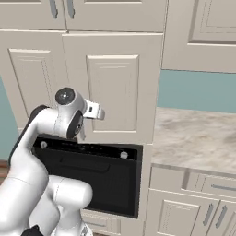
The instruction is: Open the cabinet. Pick the bar soap and place it next to the sink. Then close the cabinet.
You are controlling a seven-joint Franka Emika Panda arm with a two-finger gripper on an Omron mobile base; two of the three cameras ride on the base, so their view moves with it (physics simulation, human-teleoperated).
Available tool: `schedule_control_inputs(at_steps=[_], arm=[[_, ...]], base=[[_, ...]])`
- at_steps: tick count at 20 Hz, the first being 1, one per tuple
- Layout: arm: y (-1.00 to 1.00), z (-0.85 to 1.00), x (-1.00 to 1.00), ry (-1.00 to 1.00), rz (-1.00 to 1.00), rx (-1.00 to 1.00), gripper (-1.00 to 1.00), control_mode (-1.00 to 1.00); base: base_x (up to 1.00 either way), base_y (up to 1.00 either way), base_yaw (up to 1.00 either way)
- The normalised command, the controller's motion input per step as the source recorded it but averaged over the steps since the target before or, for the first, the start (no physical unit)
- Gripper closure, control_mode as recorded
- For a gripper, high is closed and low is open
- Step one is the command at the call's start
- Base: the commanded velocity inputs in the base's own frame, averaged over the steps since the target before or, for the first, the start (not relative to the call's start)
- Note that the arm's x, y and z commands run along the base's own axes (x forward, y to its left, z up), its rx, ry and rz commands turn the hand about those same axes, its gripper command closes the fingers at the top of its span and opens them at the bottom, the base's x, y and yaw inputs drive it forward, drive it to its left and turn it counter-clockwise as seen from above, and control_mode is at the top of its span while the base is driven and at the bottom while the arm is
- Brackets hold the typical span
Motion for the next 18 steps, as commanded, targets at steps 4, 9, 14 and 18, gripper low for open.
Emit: schedule_control_inputs(at_steps=[4, 9, 14, 18], arm=[[-0.54, 0.18, -0.98, 0.00, 0.00, 0.00, 1.00, -1.00], [-0.48, 0.29, -1.00, 0.00, 0.00, 0.00, 1.00, -1.00], [-0.40, 0.33, -0.97, 0.00, 0.00, 0.00, -1.00, -1.00], [-0.04, 0.42, -0.66, 0.00, 0.00, -0.05, -1.00, -1.00]], base=[[0.00, 0.00, 0.00], [0.00, 0.00, 0.00], [0.00, 0.00, 0.00], [0.00, 0.00, 0.00]])
